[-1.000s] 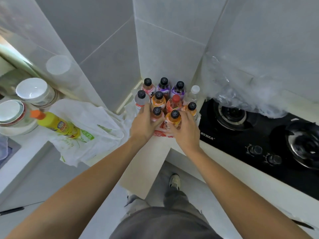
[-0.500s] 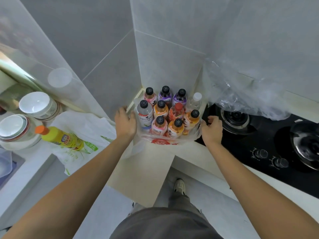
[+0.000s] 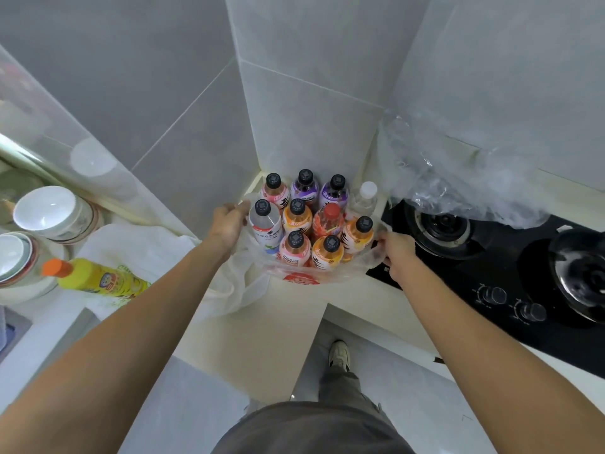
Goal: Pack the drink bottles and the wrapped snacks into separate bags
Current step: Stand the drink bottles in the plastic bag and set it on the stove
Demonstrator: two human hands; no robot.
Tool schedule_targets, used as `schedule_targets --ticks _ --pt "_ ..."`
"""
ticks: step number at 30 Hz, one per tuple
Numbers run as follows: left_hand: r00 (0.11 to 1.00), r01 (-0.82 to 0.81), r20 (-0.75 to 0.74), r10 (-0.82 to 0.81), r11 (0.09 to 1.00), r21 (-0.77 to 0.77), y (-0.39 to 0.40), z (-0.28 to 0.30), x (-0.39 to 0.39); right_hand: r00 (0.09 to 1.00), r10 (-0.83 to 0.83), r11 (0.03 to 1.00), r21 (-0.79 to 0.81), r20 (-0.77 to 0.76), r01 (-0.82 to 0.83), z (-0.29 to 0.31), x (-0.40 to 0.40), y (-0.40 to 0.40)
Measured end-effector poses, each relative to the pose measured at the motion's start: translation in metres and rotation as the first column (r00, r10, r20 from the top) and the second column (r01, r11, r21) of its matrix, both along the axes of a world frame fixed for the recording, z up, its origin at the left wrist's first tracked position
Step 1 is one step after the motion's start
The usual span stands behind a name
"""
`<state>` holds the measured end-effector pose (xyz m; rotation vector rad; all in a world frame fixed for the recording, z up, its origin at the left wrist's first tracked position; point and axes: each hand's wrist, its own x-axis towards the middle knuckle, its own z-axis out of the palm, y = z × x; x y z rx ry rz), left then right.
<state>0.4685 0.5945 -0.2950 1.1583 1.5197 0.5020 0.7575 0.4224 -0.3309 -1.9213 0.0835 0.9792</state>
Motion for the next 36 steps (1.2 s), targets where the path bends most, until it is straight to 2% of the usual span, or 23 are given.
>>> schedule_targets --ticks 6,10,15,19,24,29,33,36 --pt "0.992 -0.096 0.093 0.091 0.994 0.046 0.015 0.030 0.021 0.999 -0.049 0.937 0.347 0.010 0.042 0.064 -0.005 0.029" --pt "0.955 -0.115 0.287 0.076 0.986 0.122 0.020 0.070 0.037 0.998 0.011 0.881 0.471 0.060 -0.038 0.105 -0.010 0.046" --pt "0.906 0.028 0.412 -0.096 0.985 0.168 0.002 0.097 0.034 0.983 0.143 0.854 0.488 0.115 -0.182 0.126 -0.035 0.026" --pt "0.917 0.086 0.372 -0.146 0.981 0.174 -0.015 0.111 0.025 0.986 0.104 0.832 0.532 0.127 -0.156 0.138 -0.042 0.016" --pt "0.919 0.102 0.358 -0.164 0.977 0.185 -0.015 0.139 0.030 0.946 0.183 0.785 0.541 0.266 -0.304 0.165 -0.058 0.020" --pt "0.924 0.160 0.306 -0.230 0.958 0.238 -0.035 0.157 0.043 0.975 0.111 0.815 0.544 0.193 -0.201 0.172 -0.064 0.011" --pt "0.929 0.129 0.301 -0.215 0.951 0.283 -0.047 0.184 0.057 0.980 0.067 0.795 0.585 0.185 -0.164 0.192 -0.070 0.009" --pt "0.937 0.052 0.318 -0.143 0.959 0.278 -0.051 0.201 0.054 0.982 0.039 0.789 0.597 0.184 -0.143 0.206 -0.079 0.003"
